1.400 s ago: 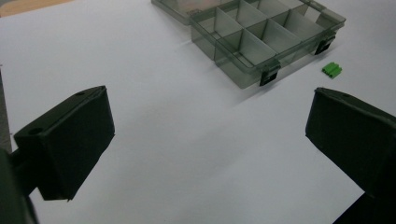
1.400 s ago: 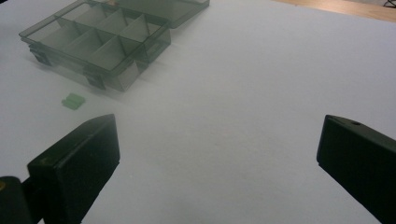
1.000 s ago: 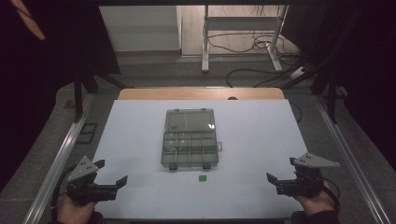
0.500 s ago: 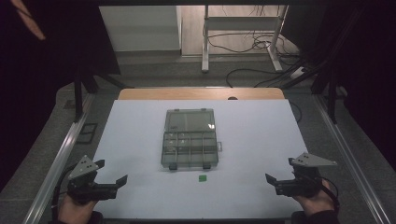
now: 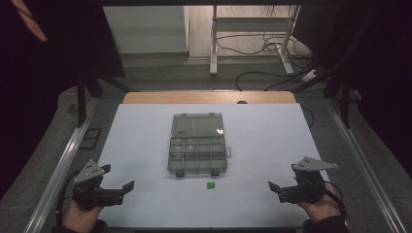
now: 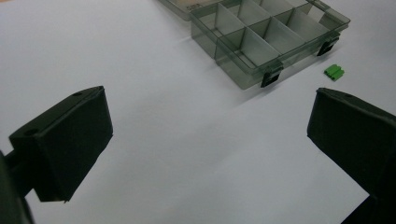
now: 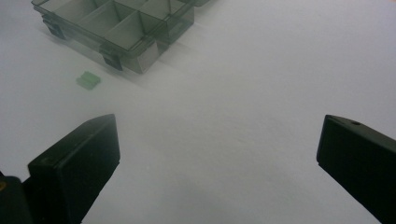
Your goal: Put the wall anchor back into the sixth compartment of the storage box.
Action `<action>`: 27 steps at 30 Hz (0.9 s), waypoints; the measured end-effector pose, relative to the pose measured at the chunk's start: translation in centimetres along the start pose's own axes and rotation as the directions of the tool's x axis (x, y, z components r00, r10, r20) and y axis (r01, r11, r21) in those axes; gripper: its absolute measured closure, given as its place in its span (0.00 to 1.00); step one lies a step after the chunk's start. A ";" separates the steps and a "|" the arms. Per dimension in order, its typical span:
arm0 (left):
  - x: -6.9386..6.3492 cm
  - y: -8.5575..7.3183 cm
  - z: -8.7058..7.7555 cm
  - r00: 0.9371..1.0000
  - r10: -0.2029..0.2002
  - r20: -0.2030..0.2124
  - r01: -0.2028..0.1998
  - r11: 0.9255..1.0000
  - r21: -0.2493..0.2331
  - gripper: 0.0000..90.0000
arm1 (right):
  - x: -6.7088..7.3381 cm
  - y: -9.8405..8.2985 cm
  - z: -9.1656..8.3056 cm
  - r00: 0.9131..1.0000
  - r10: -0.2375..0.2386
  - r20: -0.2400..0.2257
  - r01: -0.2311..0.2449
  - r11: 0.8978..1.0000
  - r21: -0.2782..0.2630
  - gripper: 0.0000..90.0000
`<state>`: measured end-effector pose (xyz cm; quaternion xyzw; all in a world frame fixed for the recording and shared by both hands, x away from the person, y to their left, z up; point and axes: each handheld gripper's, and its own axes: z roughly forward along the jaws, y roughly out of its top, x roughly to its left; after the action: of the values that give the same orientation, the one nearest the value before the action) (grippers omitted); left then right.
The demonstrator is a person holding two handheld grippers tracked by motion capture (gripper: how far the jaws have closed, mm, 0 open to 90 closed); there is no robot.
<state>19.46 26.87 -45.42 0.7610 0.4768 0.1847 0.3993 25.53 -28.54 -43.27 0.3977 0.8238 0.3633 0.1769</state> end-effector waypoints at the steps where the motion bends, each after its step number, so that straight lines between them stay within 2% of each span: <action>1: 0.0 0.0 0.1 1.000 0.002 0.001 -0.002 1.000 -0.001 0.01 | 0.1 0.1 0.1 1.000 -0.001 -0.001 0.001 1.000 0.001 0.00; 10: 0.1 0.1 0.6 1.000 0.028 -0.005 -0.028 0.999 -0.014 0.00 | 1.0 1.3 1.4 0.999 -0.012 -0.033 0.013 1.000 0.024 0.00; 16: 0.1 0.1 0.6 1.000 0.026 0.001 -0.026 1.000 -0.015 0.00 | 1.7 2.0 2.6 0.998 -0.024 -0.051 0.026 0.998 0.050 0.00; 20: 0.0 0.0 0.5 1.000 0.023 0.002 -0.023 1.000 -0.016 0.00 | 2.9 2.7 3.9 0.994 -0.050 -0.099 0.058 0.995 0.079 0.00; 27: -0.1 0.0 0.5 1.000 0.026 0.001 -0.026 1.000 -0.014 0.00 | 4.5 3.7 5.4 0.986 -0.092 -0.140 0.109 0.987 0.117 0.00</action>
<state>19.76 26.60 -45.71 0.7645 0.4653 0.1928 0.4023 27.82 -21.01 -44.20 0.3407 0.8738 0.3276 0.1142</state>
